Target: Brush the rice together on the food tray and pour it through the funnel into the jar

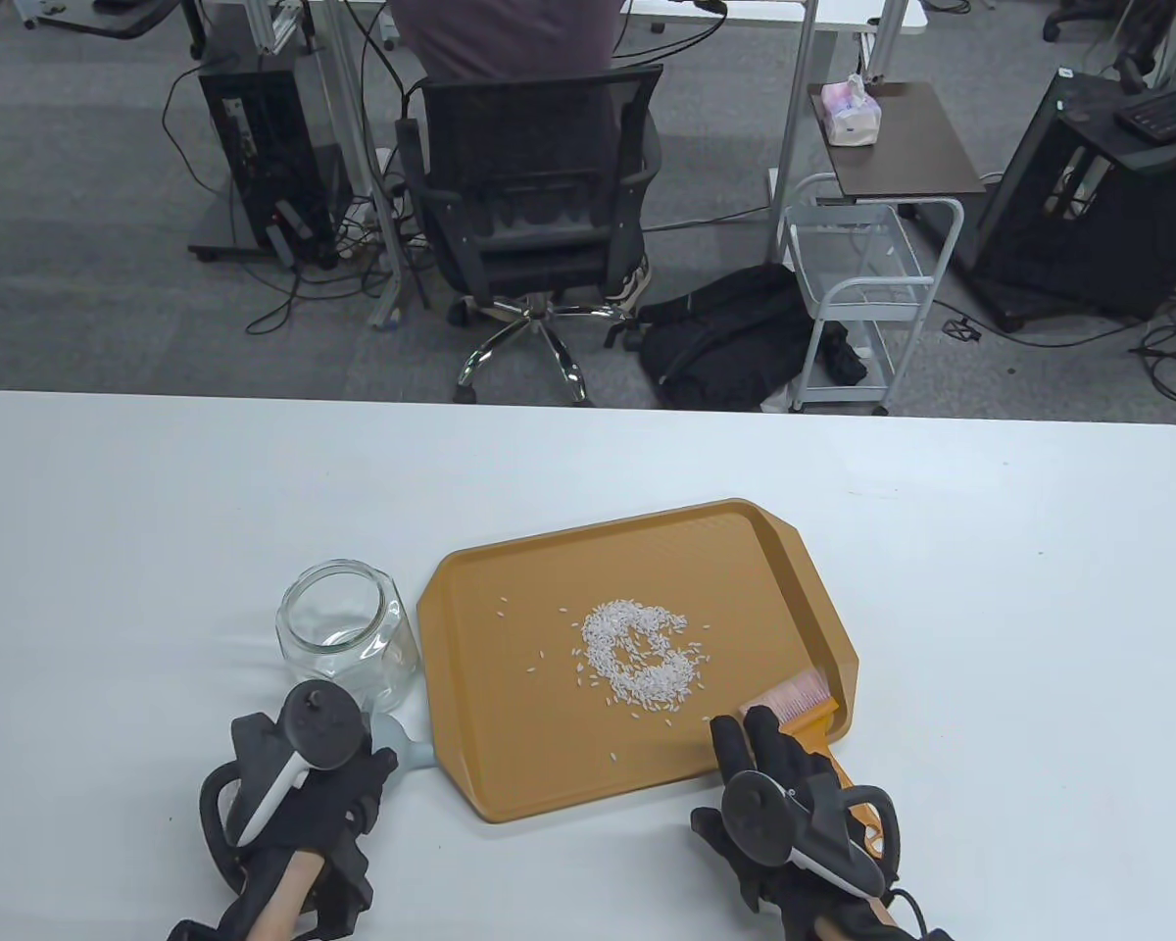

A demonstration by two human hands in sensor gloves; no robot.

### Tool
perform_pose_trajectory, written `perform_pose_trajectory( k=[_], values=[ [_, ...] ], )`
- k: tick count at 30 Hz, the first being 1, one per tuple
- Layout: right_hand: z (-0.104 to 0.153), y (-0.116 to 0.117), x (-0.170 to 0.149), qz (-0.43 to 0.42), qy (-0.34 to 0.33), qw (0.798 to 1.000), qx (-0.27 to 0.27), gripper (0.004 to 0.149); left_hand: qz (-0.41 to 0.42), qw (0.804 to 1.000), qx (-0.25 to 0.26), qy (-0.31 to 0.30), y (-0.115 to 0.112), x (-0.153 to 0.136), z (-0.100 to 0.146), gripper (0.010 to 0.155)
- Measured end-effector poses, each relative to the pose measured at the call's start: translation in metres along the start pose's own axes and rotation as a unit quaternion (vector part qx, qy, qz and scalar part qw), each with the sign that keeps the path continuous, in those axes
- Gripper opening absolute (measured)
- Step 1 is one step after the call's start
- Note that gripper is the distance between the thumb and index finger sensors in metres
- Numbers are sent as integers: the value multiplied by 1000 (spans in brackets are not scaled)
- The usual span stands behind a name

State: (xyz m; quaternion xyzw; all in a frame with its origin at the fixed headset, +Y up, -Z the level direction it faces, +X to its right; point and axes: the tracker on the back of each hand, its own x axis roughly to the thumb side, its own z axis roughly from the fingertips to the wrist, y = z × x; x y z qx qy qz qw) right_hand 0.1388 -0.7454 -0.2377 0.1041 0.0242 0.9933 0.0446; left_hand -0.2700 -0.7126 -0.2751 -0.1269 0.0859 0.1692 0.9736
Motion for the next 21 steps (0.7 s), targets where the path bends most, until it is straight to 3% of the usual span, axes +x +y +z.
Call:
perform_pose_trajectory(
  k=[3, 8, 16, 21],
  values=[
    [0, 0, 0, -3, 2, 1000, 2, 88, 31, 999, 11, -20, 5, 0, 3, 39],
    [-1, 1, -1, -10, 3, 1000, 10, 88, 7, 997, 46, -54, 21, 11, 16, 39],
    [-1, 2, -2, -20, 11, 1000, 15, 88, 14, 988, 127, -90, 84, 35, 46, 39],
    [-1, 2, -2, -23, 10, 999, 21, 88, 18, 982, 163, -92, 119, 49, 50, 40]
  ],
)
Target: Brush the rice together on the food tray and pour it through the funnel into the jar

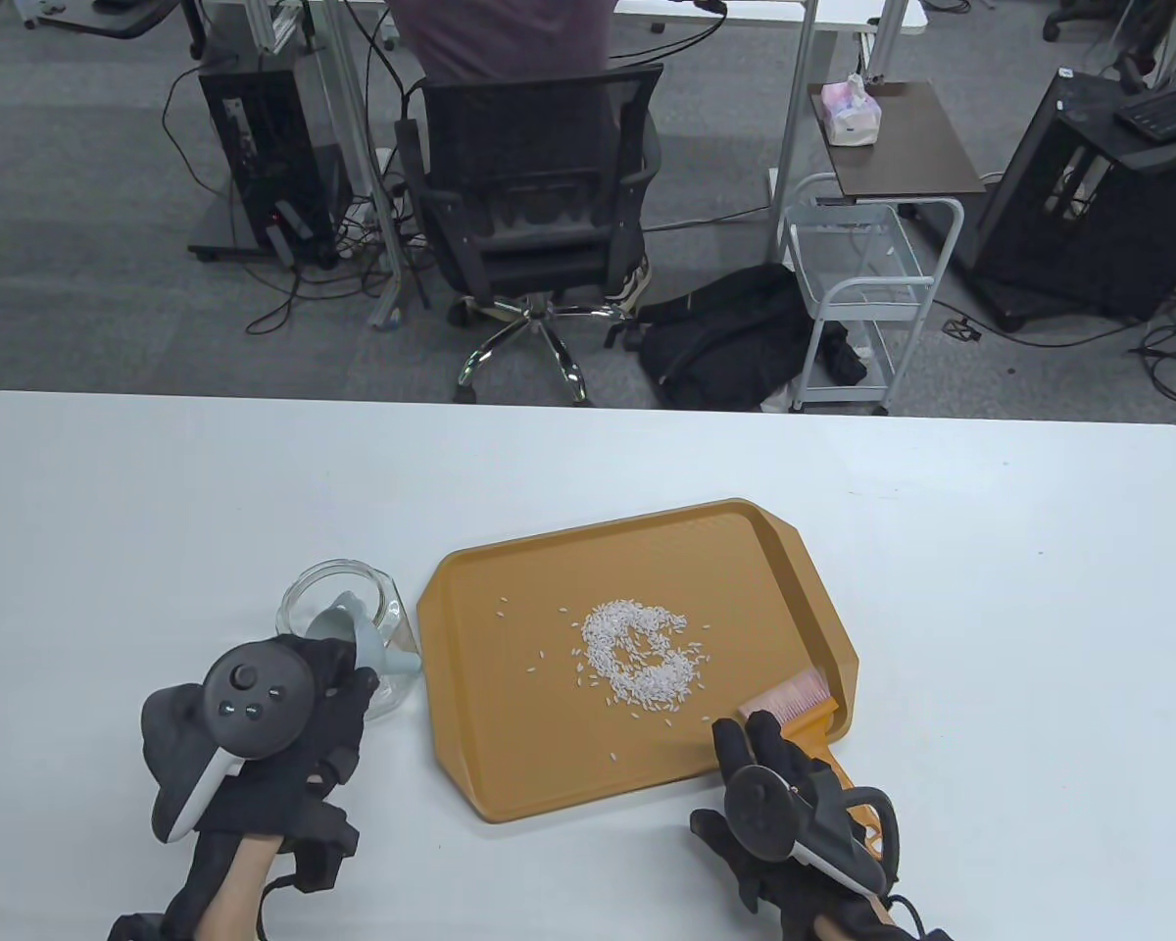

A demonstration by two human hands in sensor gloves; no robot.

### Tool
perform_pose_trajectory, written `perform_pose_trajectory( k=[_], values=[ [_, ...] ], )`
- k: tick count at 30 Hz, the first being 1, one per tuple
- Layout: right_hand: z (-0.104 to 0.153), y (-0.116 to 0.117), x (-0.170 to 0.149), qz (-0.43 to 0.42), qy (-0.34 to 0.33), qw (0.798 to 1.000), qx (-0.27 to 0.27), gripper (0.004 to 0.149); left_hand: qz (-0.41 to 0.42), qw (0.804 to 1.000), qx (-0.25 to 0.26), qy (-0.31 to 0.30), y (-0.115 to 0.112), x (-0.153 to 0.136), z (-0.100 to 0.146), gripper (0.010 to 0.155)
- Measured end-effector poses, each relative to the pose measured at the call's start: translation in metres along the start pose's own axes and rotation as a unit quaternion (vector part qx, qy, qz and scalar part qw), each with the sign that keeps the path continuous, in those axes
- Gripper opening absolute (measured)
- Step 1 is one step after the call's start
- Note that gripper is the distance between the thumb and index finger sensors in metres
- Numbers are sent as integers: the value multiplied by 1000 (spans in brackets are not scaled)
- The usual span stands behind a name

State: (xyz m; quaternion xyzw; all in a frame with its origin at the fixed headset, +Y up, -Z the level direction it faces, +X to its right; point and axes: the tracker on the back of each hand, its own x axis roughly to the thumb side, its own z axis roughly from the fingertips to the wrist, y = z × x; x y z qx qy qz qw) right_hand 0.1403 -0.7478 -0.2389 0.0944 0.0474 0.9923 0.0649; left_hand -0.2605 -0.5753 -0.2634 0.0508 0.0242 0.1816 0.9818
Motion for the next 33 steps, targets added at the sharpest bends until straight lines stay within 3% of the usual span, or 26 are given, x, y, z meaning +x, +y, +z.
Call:
perform_pose_trajectory(
  k=[5, 13, 29, 33],
  values=[
    [3, -4, 3, -13, -18, 1000, -20, 87, -78, 996, 33, 25, 13, 10, -23, 40],
    [8, -7, 9, -14, -38, 998, -48, 89, -240, 970, 19, 31, -31, 17, -54, 39],
    [11, -4, 12, -11, -50, 997, -49, 89, -333, 942, -36, 30, -78, 9, -64, 41],
    [11, -3, 12, -12, -48, 998, -42, 89, -325, 944, -50, 35, -83, 8, -65, 41]
  ],
)
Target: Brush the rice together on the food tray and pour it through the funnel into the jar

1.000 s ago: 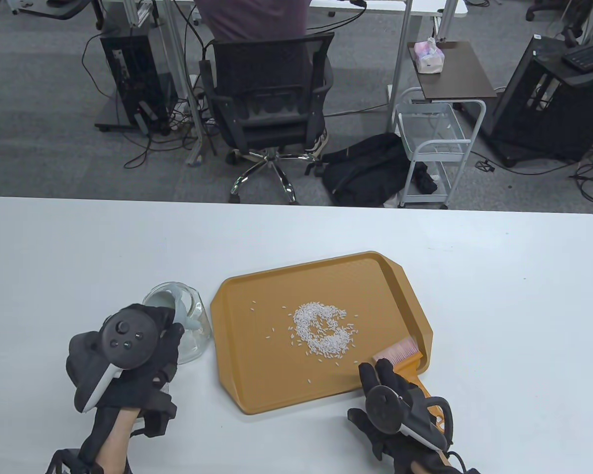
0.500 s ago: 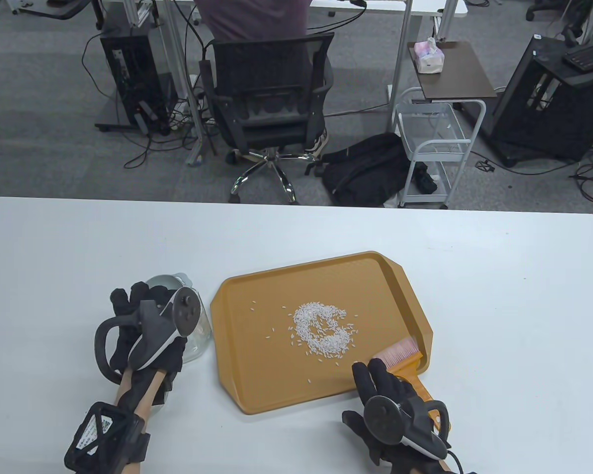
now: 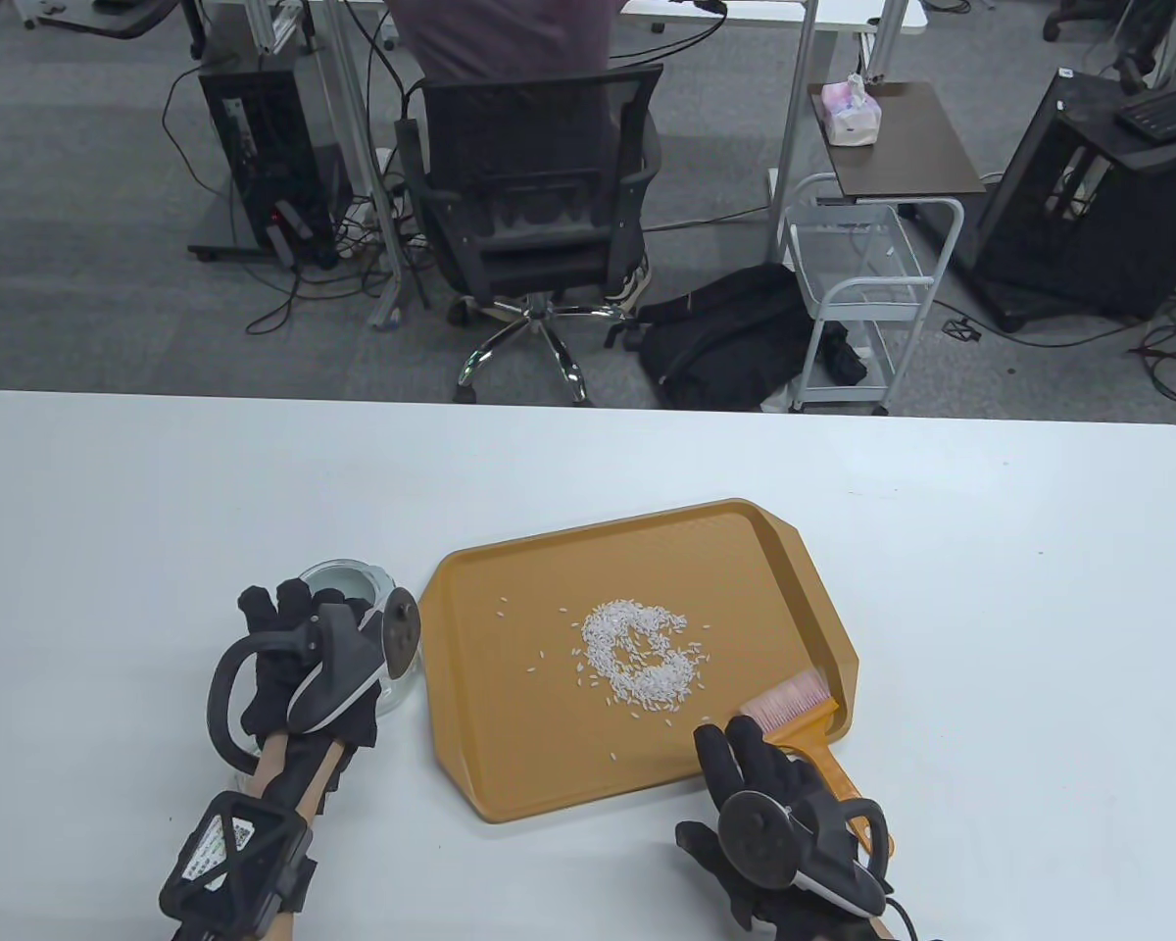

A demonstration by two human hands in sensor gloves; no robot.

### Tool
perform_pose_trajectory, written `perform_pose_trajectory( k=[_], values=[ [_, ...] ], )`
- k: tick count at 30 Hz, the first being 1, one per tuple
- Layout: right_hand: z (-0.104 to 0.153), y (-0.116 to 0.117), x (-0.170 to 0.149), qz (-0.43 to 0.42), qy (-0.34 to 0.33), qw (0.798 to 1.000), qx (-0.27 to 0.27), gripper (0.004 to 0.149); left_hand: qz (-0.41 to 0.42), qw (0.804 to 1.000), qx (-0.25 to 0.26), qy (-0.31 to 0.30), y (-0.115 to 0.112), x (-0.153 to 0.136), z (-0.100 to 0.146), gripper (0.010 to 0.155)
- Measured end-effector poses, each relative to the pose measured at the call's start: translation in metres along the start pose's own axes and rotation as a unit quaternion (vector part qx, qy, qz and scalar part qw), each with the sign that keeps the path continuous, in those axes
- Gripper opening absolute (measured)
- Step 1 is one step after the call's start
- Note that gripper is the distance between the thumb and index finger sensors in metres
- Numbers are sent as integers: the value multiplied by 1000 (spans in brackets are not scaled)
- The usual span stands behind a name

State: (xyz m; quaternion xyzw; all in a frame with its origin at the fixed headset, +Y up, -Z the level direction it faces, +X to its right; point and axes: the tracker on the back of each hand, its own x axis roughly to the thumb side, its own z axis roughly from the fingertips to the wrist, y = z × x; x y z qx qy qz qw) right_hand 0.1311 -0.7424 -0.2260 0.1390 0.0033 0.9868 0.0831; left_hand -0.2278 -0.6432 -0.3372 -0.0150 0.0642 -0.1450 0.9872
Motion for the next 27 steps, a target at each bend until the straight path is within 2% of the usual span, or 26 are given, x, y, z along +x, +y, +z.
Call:
perform_pose_trajectory(
  k=[5, 8, 13, 17, 24, 27],
  values=[
    [0, 0, 0, 0, 3, 1000, 5, 89, 22, 1000, -8, 3, 1, -5, 1, 43],
    [0, -1, -2, -5, 7, 1000, 3, 88, 77, 997, 4, -2, 5, -7, 7, 55],
    [-1, -12, -16, -27, 34, 998, -37, 85, 179, 981, 41, -68, 9, 9, 27, 68],
    [0, -27, -45, -60, 107, 987, -108, 68, 232, 963, 37, -134, -6, 37, 45, 69],
    [3, -41, -95, -58, 201, 963, -170, 61, 197, 958, 66, -197, -34, 69, 65, 70],
    [1, -38, -110, -54, 228, 964, -127, 65, 220, 950, 76, -208, -46, 71, 63, 69]
  ],
)
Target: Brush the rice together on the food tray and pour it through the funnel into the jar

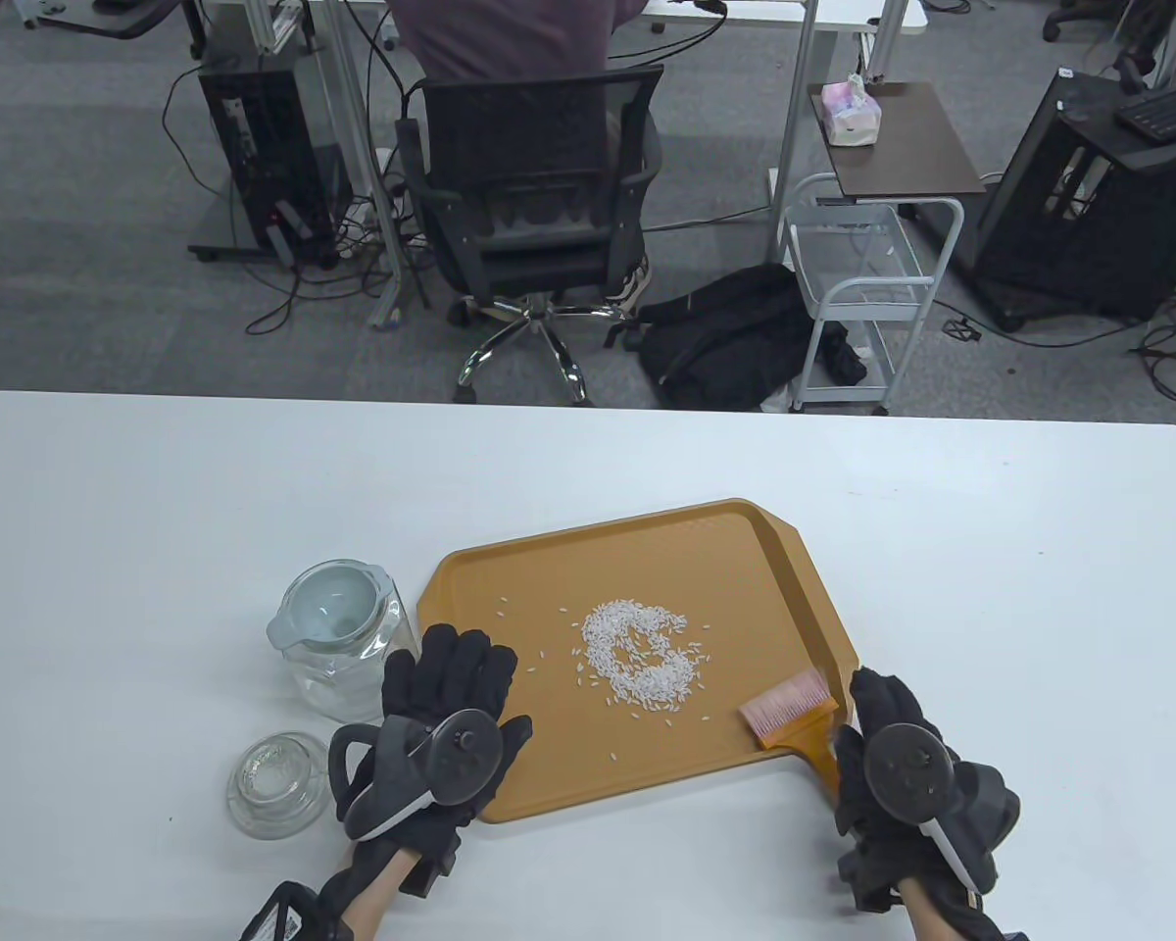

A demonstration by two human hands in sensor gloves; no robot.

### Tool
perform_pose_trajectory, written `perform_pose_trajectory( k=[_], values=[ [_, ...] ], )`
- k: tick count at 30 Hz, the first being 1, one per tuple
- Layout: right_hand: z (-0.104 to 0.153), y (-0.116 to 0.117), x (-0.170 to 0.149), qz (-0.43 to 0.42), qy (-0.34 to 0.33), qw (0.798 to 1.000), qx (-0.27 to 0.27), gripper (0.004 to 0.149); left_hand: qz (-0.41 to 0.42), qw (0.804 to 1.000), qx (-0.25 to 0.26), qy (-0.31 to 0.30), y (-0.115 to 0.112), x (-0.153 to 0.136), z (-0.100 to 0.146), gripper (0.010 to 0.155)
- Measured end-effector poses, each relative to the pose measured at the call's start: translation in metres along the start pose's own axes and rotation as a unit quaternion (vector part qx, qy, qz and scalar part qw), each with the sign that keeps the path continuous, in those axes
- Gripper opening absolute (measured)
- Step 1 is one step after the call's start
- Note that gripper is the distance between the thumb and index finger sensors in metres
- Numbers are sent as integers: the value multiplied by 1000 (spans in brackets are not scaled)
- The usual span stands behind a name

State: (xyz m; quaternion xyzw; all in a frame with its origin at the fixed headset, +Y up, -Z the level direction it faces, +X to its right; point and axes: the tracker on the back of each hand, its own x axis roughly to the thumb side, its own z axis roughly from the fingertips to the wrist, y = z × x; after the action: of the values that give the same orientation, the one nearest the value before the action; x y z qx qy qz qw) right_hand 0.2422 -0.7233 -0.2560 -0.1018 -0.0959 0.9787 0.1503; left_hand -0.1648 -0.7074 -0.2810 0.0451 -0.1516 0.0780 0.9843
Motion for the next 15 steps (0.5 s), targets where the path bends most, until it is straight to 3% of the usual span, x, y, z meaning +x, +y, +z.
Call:
perform_pose_trajectory(
  k=[5, 7, 10, 15],
  values=[
    [-9, 25, -5, 82, 32, 987, 134, 75, 19, 1000, -22, -5, -10, -7, 2, 68],
    [-10, 32, -6, 113, 45, 979, 161, 77, 19, 999, -29, -1, -15, -13, 1, 68],
    [-11, 38, -7, 120, 50, 976, 175, 75, 24, 998, -53, 12, -19, -23, 1, 68],
    [-10, 40, -7, 139, 58, 970, 193, 70, 69, 997, -39, 17, -22, -37, 3, 67]
  ],
)
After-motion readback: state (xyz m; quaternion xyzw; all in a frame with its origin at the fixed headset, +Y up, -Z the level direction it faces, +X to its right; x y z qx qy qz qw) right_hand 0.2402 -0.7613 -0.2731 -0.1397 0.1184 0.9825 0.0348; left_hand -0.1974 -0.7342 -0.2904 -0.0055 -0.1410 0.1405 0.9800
